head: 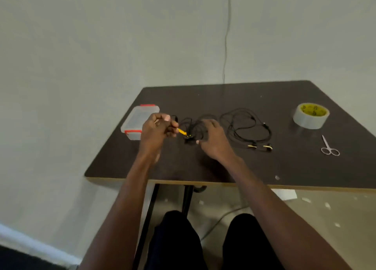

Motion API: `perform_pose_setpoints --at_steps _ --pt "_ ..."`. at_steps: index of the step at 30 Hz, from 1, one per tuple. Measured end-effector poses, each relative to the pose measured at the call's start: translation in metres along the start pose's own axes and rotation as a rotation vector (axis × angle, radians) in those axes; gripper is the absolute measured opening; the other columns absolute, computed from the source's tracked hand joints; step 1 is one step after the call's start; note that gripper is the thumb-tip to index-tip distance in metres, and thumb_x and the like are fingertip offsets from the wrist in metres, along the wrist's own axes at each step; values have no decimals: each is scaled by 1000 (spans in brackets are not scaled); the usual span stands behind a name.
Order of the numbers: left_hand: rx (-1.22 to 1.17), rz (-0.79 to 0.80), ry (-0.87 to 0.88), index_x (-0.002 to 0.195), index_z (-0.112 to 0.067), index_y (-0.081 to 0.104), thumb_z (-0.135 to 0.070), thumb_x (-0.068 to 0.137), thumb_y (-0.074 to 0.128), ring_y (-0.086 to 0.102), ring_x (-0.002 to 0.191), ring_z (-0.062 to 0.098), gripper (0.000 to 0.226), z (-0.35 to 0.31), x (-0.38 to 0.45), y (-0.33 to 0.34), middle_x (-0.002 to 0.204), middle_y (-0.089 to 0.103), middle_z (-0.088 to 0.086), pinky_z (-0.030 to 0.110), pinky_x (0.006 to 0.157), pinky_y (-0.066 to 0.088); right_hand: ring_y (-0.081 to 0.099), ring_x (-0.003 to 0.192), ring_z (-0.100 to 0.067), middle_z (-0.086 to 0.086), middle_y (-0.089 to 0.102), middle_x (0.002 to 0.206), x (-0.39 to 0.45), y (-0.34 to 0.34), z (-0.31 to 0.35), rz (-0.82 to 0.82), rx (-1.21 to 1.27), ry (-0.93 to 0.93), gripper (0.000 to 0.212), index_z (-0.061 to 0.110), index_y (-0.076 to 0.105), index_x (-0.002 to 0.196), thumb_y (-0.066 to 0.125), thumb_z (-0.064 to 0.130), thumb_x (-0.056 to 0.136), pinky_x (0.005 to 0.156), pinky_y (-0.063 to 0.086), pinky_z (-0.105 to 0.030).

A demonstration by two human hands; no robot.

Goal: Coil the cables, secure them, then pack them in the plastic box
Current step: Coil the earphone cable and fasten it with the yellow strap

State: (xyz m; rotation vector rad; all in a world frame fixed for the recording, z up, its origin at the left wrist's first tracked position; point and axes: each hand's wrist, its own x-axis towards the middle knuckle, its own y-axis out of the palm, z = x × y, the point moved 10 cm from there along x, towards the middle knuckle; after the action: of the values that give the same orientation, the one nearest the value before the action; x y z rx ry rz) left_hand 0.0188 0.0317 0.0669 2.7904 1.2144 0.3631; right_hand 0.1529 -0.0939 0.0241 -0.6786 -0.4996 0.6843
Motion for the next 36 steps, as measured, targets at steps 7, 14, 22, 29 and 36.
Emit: perform_pose_setpoints --at_steps 7,14,22,29,36 --pt "-240 445 -142 122 -6 56 3 93 45 64 70 17 33 -75 17 39 83 68 9 27 69 55 67 86 -16 -9 72 97 11 -18 78 300 640 -126 21 2 66 107 68 11 88 87 50 -35" --pt "-474 -2 -105 118 -4 57 9 95 38 59 67 16 32 -88 66 -11 81 64 10 26 64 52 33 32 -6 -2 49 60 11 -51 91 621 1196 59 53 0 61 115 39 46 100 46 42 -25" --pt "262 375 -384 109 2 61 13 91 40 65 63 13 31 -48 55 29 83 66 11 26 60 56 50 52 -13 -9 56 75 43 -70 23 310 154 282 14 5 61 89 49 5 96 51 44 -26" --pt "93 386 -494 75 -13 50 6 83 39 53 50 15 23 -33 38 58 63 60 8 24 48 47 24 144 -10 0 29 156 44 -68 85 142 384 -116 86 19 22 153 70 6 83 109 24 -23" --pt "-133 541 -422 68 -9 48 -2 74 35 27 46 13 15 -54 21 77 54 39 2 23 45 19 60 70 -12 -1 64 83 42 -42 93 173 740 -140 25 11 61 119 62 10 94 71 51 -22"
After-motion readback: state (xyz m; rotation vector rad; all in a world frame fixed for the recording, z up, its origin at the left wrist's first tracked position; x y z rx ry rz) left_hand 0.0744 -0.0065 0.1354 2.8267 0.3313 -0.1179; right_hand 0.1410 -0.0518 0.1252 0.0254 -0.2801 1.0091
